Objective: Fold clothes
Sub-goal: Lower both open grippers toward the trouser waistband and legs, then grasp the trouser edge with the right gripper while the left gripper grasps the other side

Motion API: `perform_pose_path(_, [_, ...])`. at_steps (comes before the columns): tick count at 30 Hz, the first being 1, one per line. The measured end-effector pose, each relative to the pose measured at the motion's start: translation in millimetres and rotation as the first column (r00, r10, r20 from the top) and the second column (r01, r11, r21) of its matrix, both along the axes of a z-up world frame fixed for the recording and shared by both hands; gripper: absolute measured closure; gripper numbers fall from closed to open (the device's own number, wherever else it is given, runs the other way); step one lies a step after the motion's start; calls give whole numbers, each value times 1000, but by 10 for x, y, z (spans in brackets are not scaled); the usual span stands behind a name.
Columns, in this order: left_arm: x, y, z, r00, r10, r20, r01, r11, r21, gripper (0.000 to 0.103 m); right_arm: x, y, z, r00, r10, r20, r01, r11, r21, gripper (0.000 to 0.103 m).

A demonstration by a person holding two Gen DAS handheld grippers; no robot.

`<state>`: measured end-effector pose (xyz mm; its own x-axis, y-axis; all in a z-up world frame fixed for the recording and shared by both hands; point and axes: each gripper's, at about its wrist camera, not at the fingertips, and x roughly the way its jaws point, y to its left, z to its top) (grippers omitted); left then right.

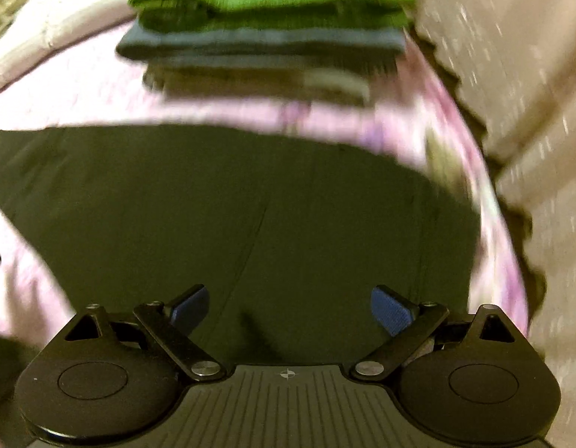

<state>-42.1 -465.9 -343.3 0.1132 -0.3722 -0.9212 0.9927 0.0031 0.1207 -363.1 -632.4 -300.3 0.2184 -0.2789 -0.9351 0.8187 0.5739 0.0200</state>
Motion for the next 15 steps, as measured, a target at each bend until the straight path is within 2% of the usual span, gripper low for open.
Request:
perform_pose_path(2, [80, -297, -68, 996, -84, 13, 84, 995, -53, 45, 54, -271, -51, 998, 53, 18, -52, 997, -51, 7])
perform_pose_path(4, [149, -563, -130, 981, -192, 33, 195, 977, -91, 45, 112, -535, -100, 993, 110, 32, -106, 989, -99, 7])
perform_pose_path(6, [202, -796, -212, 950, -306, 59, 311, 946, -97, 45, 179, -724, -161, 983, 182, 29, -178, 978, -108, 7])
perform_pose_path(9, [311, -1063, -363, 889, -448, 97, 454, 889, -58, 44, 257, -948, -284, 958, 287, 16, -285, 955, -87, 7])
perform_pose_path(10, [368, -1146, -413, 873, -477, 101, 482, 875, -41, 44, 277, -1008, -332, 947, 322, 9, -321, 944, -72, 7])
perform_pose_path(11, [437, -1205, -451, 869, -486, 96, 491, 871, -32, 44, 291, -1063, -373, 936, 351, 6, -350, 935, -58, 7])
perform_pose_path(15, [737, -1383, -597, 872, -488, 48, 489, 873, -1, 41, 248, -1230, -482, 926, 375, 48, -376, 926, 15, 7])
